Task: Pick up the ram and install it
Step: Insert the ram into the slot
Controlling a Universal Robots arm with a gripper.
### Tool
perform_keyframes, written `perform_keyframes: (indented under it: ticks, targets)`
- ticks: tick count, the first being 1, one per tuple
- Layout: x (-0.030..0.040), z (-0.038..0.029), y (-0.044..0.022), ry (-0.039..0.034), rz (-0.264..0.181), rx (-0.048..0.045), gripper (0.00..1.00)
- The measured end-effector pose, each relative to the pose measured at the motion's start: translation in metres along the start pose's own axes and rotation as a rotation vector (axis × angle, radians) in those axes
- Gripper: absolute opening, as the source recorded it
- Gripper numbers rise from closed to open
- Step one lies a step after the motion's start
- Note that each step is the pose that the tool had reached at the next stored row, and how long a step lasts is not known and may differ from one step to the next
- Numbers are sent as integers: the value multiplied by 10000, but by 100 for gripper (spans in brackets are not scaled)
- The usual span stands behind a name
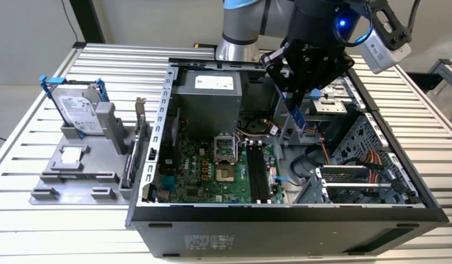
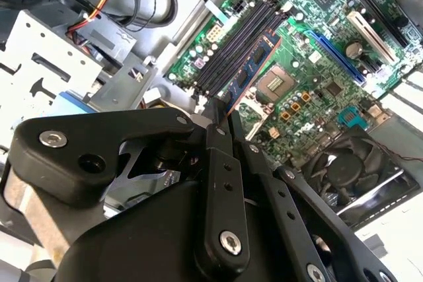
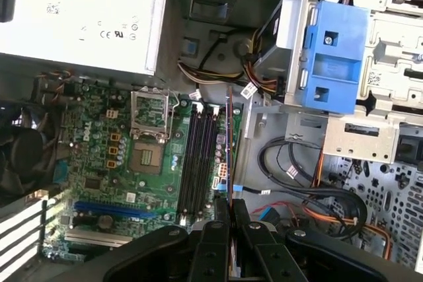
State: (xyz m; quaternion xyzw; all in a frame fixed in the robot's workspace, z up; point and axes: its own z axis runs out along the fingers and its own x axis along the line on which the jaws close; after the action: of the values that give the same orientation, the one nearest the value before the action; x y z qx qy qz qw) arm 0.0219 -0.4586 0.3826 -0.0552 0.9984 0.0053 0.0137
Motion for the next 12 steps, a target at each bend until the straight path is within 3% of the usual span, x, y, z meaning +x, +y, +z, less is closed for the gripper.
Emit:
perform_keyframes:
  ticks: [12]
  targets:
    - [-1, 19, 0, 0, 185, 14, 0]
